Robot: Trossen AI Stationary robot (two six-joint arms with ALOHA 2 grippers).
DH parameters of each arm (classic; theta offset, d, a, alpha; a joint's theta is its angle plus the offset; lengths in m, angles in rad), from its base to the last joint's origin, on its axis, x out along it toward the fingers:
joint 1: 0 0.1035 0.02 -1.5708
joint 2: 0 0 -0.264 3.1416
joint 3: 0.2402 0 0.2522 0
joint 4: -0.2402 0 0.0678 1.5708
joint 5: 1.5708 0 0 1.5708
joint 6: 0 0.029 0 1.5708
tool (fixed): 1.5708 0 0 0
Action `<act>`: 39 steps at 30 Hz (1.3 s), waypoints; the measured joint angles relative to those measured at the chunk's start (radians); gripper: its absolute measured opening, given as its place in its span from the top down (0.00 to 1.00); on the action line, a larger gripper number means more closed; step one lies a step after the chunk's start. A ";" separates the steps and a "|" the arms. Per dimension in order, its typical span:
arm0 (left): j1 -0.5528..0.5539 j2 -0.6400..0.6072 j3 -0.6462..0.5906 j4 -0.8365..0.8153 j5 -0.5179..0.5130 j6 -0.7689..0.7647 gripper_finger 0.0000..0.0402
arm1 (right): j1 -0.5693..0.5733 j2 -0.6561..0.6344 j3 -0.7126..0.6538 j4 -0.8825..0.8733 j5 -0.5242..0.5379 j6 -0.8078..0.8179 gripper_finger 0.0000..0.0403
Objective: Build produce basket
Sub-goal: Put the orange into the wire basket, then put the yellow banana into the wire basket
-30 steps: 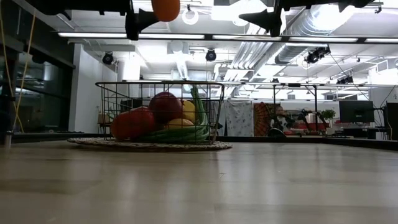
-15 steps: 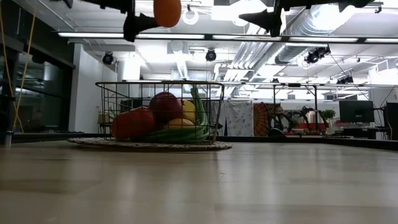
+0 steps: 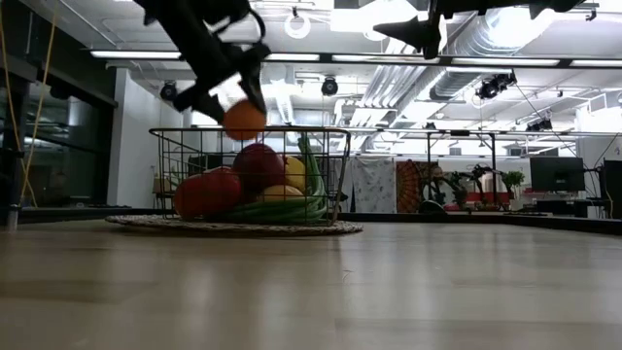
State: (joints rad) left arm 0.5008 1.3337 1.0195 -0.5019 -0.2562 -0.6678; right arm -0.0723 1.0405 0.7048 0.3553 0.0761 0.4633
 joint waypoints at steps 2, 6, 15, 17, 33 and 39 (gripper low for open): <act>0.013 0.035 0.000 -0.007 0.002 -0.002 0.16 | 0.000 0.000 0.000 -0.001 0.000 0.000 0.01; 0.037 0.076 0.000 -0.024 0.006 -0.003 0.16 | 0.000 0.000 0.000 -0.001 0.000 0.000 0.01; 0.051 0.082 0.000 -0.014 0.009 0.122 0.16 | 0.000 0.000 0.000 -0.022 0.000 0.000 0.01; 0.050 0.083 0.000 -0.014 0.010 0.149 0.16 | 0.000 0.000 0.000 -0.028 0.000 0.000 0.01; 0.105 0.079 0.000 -0.013 -0.005 0.174 0.02 | 0.000 0.000 0.000 -0.041 0.000 0.000 0.01; 0.133 0.012 -0.001 0.017 0.112 0.203 0.01 | 0.000 0.000 0.000 -0.043 0.021 0.000 0.01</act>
State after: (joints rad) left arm 0.6337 1.3461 1.0187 -0.4849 -0.1444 -0.4650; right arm -0.0723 1.0405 0.7048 0.3118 0.0976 0.4633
